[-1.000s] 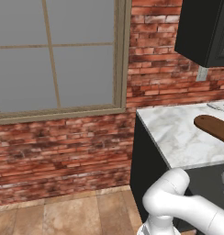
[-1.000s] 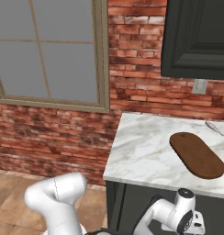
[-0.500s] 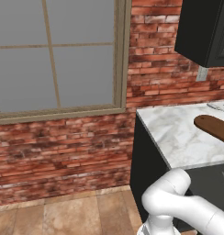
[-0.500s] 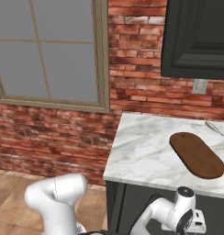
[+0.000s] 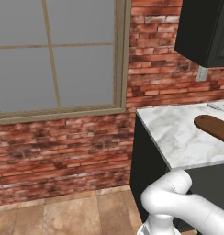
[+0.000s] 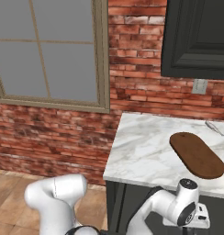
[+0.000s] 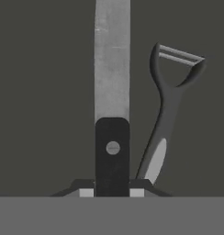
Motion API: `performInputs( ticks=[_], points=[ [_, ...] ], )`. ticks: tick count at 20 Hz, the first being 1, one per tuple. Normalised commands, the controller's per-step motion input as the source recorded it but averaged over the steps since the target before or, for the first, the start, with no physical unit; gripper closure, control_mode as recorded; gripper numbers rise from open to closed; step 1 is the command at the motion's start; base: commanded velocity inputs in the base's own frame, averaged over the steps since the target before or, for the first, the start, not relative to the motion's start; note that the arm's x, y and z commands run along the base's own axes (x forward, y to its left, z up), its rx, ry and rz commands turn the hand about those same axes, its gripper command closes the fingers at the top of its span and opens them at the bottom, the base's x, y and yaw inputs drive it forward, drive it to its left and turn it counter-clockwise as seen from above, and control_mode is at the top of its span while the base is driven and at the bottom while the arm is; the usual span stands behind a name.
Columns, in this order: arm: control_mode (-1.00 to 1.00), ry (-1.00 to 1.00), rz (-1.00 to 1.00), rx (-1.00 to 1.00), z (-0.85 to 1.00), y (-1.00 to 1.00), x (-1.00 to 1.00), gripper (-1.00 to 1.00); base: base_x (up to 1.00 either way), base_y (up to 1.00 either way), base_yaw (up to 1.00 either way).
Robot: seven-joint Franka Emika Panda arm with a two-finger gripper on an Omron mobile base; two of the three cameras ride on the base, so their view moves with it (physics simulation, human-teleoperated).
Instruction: Open the drawer on the right and place the cutting tools on the cutting board.
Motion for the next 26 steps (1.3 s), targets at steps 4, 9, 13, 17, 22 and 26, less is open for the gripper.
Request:
performInputs(
  ticks=[4, 9, 13, 17, 22, 26],
  points=[
    [-1.00, 0.00, 0.00, 0.00, 0.62, 0.00, -0.20, 1.00, 0.00, 0.00, 0.00],
    [-1.00, 0.00, 0.00, 0.02, 0.71, 0.01, -0.08, 1.00, 0.00, 0.00, 0.00],
    [-1.00, 0.00, 0.00, 0.04, 0.78, 0.03, -0.03, 1.00, 0.00, 0.00, 0.00],
    [-1.00, 0.00, 0.00, 0.04, 0.66, 0.03, -0.01, 1.00, 0.00, 0.00, 0.00],
    [-1.00, 0.08, 0.00, 0.05, 0.58, 0.00, 0.03, 1.00, 0.00, 0.00, 0.00],
    [-1.00, 0.03, 0.00, 0.00, 0.34, 0.00, 0.10, 1.00, 0.00, 0.00, 0.00]
  ],
)
